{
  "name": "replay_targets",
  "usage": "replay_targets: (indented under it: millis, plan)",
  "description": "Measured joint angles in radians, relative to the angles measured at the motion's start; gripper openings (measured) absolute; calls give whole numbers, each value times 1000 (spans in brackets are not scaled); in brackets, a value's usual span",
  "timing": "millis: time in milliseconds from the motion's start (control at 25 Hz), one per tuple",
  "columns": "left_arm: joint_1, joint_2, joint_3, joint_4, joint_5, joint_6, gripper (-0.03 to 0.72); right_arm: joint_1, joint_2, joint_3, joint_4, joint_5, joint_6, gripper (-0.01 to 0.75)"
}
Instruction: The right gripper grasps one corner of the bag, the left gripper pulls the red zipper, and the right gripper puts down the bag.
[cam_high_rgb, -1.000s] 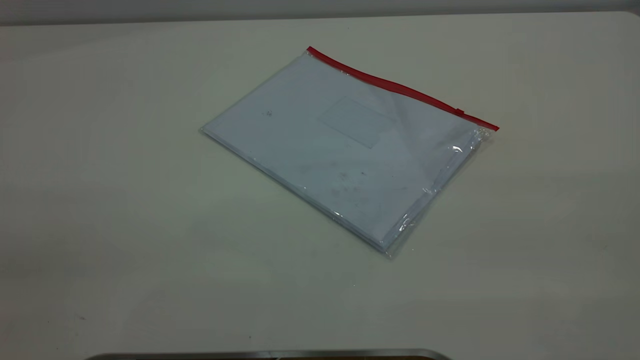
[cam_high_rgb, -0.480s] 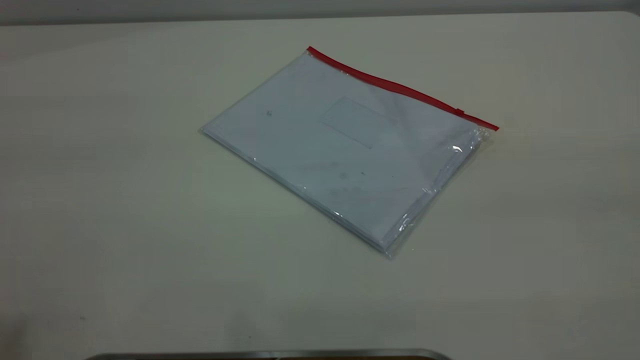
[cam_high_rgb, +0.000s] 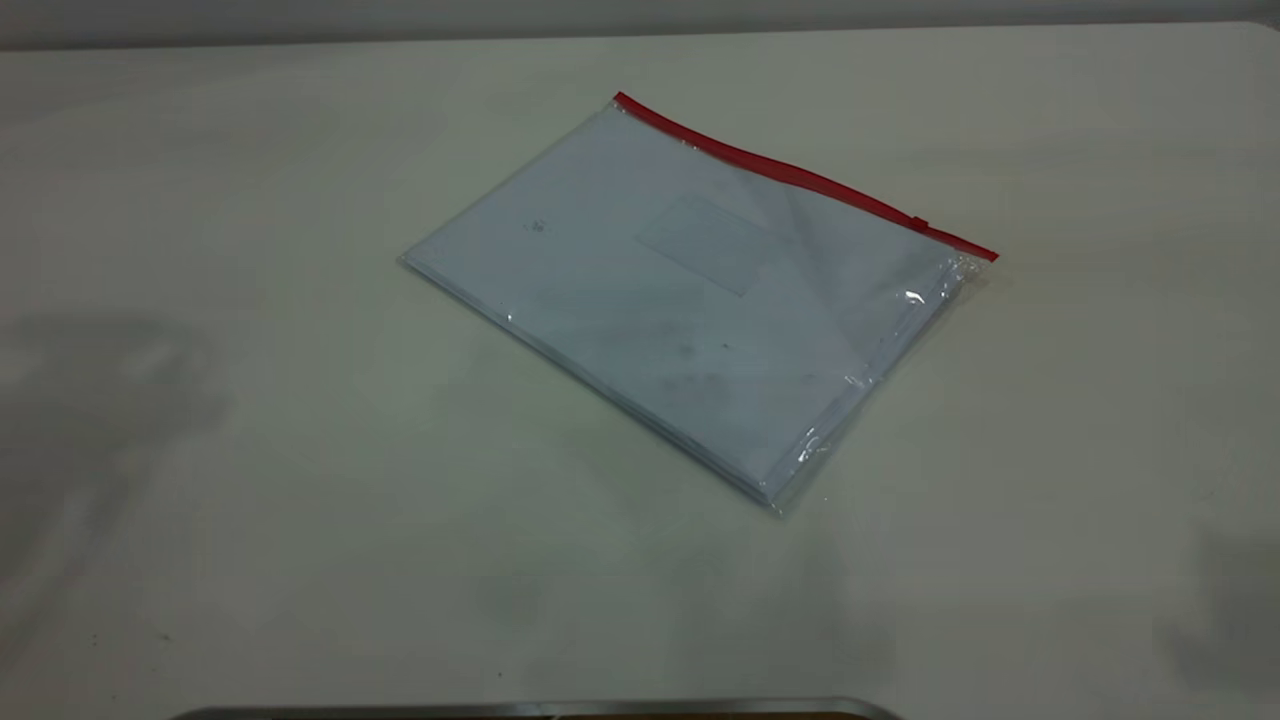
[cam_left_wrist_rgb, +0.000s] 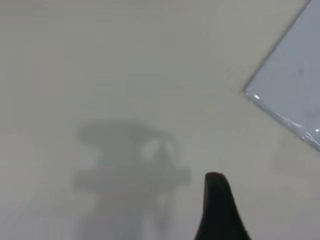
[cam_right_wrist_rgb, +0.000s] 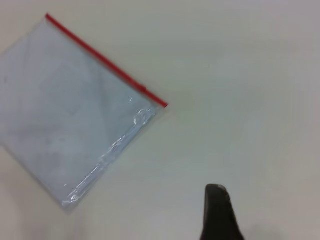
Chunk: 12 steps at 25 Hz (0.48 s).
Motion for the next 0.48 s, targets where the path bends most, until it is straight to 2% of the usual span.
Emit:
replay_targets:
  millis: [320, 480]
  plan:
    - [0, 275, -102, -338, -45, 444, 546, 3, 436, -4, 251, -171, -183, 530]
    - [-3, 356, -114, -489, -43, 672, 546, 3, 642, -23, 407, -188, -351, 530]
